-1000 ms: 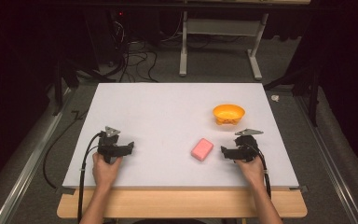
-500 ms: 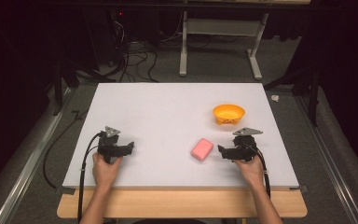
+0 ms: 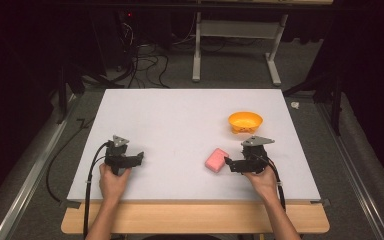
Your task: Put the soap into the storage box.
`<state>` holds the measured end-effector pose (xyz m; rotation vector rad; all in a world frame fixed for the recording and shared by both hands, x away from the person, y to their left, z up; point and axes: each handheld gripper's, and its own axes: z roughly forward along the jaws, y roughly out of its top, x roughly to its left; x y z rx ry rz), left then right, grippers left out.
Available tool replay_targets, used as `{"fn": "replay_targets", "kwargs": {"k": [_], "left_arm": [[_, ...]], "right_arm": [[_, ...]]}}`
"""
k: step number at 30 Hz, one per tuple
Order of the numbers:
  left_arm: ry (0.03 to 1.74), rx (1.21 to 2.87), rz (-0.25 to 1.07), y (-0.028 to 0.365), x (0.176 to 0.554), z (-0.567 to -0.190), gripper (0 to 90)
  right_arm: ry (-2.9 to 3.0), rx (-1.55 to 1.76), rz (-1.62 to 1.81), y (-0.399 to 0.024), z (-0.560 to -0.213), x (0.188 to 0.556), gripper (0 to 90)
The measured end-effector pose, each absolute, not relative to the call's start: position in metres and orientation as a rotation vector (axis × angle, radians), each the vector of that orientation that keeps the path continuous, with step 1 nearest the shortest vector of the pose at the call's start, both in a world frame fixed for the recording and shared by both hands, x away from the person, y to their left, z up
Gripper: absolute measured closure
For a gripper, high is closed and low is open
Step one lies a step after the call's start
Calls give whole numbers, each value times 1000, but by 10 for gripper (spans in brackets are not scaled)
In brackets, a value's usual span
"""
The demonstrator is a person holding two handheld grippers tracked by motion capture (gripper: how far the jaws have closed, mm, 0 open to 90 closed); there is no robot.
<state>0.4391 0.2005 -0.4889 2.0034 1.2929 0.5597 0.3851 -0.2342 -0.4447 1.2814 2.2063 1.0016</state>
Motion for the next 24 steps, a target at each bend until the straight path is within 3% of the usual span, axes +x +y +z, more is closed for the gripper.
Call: {"fn": "replay_targets", "kwargs": {"k": [24], "left_arm": [[1292,2005,557,201,439,-489,177]], "right_arm": [[2320,1124,1045,-197,-448,389,121]]}}
